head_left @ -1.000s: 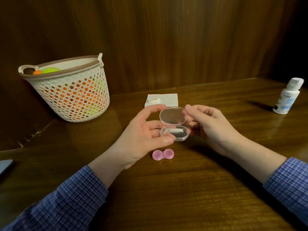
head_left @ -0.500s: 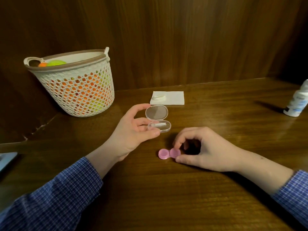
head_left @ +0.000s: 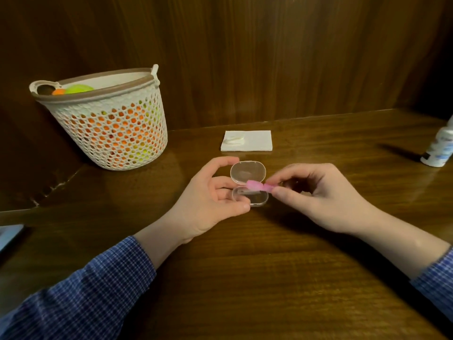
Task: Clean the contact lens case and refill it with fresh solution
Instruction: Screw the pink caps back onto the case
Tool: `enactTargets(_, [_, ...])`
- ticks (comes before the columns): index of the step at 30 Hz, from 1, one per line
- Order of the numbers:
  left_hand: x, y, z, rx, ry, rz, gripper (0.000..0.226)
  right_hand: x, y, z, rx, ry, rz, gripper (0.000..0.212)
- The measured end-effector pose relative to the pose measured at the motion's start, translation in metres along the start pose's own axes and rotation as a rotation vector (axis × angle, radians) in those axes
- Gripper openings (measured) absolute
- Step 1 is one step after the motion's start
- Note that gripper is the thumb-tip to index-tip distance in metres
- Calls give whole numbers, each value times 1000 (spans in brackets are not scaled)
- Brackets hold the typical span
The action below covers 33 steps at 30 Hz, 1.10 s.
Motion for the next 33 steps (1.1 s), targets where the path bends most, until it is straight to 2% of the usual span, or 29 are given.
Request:
enactTargets(3, [-1,1,-1,-7,2,-9,86,-1,1,-8,34,89,-11,17])
enactTargets(12, [-2,1,-4,13,-11,-20,87,17,3,-18,44,274,116,24])
enactTargets(19, [-2,1,-5,25,-16,-9,88,6,3,-20,24,235,17,14])
enactTargets(23, [-5,1,-3,10,14,-19,87,-2,3,-8,-94,119,-93,8])
enactTargets(25, [-6,1,-6,14,44,-25,86,-19,3,-4,-137,-49,-255,20])
enactTargets(27, [-7,2,-12,46,64,-32,85,-33,4,-17,-66,-305,-404,34])
enactTargets(29, [-7,4,-19,77,70,-41,84,-35,5,-31,28,-500,-463,48])
enactTargets(33, [-9,5,-21,98,89,-39,84,-32,4,-34,63,-589,-468,50])
Point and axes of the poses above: each hand's wrist, its own y-axis away from the middle knuckle, its own z-axis out of the back of the hand, x = y × z, the point moved 10 cm from there along -y, towards the middle knuckle, and after that the axes turned 2 degrees about x, right-handed, at the moved point
